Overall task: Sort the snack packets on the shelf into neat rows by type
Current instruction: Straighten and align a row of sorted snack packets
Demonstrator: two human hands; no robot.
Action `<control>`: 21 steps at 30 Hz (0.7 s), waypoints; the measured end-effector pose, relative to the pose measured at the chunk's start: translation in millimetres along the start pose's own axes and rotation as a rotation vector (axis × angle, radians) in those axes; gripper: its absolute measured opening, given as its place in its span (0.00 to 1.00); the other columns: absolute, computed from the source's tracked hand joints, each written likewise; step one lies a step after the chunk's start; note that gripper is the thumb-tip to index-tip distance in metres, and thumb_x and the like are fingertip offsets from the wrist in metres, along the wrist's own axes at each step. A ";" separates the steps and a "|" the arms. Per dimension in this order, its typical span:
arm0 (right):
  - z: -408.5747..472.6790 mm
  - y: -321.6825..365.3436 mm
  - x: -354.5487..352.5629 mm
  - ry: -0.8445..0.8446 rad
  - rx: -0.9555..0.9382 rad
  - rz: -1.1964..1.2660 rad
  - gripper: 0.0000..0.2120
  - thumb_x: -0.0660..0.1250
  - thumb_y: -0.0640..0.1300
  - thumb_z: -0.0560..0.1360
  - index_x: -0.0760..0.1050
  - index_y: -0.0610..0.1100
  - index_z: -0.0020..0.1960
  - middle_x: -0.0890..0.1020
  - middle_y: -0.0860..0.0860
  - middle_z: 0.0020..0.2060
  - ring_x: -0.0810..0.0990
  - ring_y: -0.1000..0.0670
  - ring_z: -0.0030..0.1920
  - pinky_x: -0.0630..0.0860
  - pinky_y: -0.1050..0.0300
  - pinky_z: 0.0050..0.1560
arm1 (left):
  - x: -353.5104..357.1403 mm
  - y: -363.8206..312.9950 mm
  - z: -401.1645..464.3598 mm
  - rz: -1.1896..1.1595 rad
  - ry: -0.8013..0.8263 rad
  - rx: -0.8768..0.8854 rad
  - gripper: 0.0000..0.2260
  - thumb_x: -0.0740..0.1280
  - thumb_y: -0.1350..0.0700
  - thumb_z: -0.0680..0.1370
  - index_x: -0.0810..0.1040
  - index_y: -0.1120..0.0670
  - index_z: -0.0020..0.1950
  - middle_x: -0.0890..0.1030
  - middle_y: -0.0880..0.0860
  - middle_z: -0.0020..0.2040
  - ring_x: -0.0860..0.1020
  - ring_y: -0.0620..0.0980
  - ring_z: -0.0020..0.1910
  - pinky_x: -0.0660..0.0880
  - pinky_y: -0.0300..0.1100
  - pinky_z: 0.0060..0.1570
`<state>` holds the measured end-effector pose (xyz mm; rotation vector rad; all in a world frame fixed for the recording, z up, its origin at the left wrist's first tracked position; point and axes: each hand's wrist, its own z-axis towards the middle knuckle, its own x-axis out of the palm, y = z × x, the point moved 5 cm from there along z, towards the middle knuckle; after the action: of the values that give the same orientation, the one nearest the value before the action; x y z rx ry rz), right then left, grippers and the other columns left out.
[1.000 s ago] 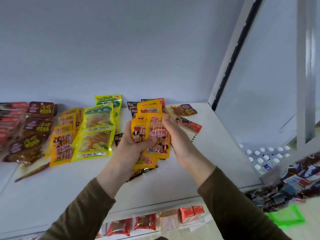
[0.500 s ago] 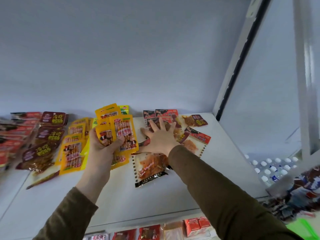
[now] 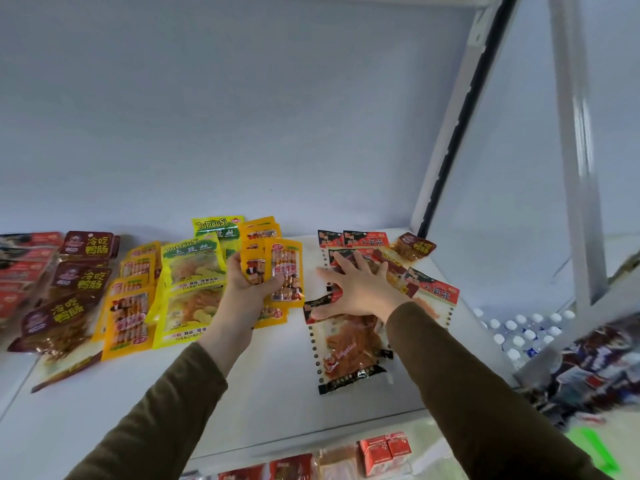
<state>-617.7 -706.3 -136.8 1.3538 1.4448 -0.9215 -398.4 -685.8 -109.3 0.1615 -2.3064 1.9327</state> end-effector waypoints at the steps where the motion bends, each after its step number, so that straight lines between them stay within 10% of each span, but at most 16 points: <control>1: -0.8 -1.1 -4.4 -0.001 0.007 -0.007 0.51 0.54 0.85 0.63 0.44 0.68 0.80 0.40 0.51 0.82 0.36 0.36 0.80 0.36 0.19 0.70 | 4.1 0.0 4.5 0.017 0.008 -0.008 0.29 0.74 0.63 0.77 0.66 0.44 0.70 0.85 0.52 0.56 0.86 0.55 0.52 0.84 0.57 0.48; 6: -0.5 19.9 -53.9 -0.365 0.016 0.661 0.39 0.51 0.74 0.78 0.51 0.55 0.82 0.59 0.51 0.81 0.60 0.45 0.80 0.59 0.41 0.76 | 17.6 -6.6 33.4 0.039 -0.008 -0.058 0.29 0.75 0.64 0.76 0.64 0.44 0.68 0.83 0.52 0.57 0.85 0.55 0.53 0.83 0.54 0.45; 12: 54.7 59.8 -48.0 -0.017 0.150 1.659 0.15 0.69 0.49 0.81 0.79 0.41 0.63 0.84 0.43 0.60 0.83 0.42 0.60 0.80 0.40 0.61 | 28.7 -27.8 63.8 0.212 -0.007 -0.128 0.30 0.77 0.67 0.72 0.66 0.51 0.66 0.84 0.57 0.53 0.85 0.59 0.49 0.83 0.60 0.46; 17: 70.6 69.0 -40.0 -0.090 0.257 1.570 0.09 0.70 0.38 0.79 0.80 0.35 0.58 0.84 0.37 0.55 0.84 0.38 0.54 0.80 0.36 0.59 | 15.2 -40.5 66.1 0.368 0.007 -0.280 0.08 0.65 0.72 0.74 0.78 0.61 0.48 0.84 0.65 0.50 0.83 0.60 0.43 0.84 0.51 0.42; 21: 64.0 81.1 -38.6 -0.098 0.277 1.302 0.03 0.67 0.37 0.80 0.78 0.37 0.49 0.82 0.45 0.41 0.78 0.50 0.36 0.79 0.57 0.38 | 6.9 -44.7 57.3 0.395 -0.015 -0.336 0.09 0.63 0.67 0.79 0.73 0.58 0.41 0.76 0.56 0.40 0.76 0.51 0.35 0.78 0.39 0.30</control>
<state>-530.2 -769.3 -113.5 1.9664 0.1421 -0.2759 -399.5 -750.0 -74.6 -0.3373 -2.7952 1.6455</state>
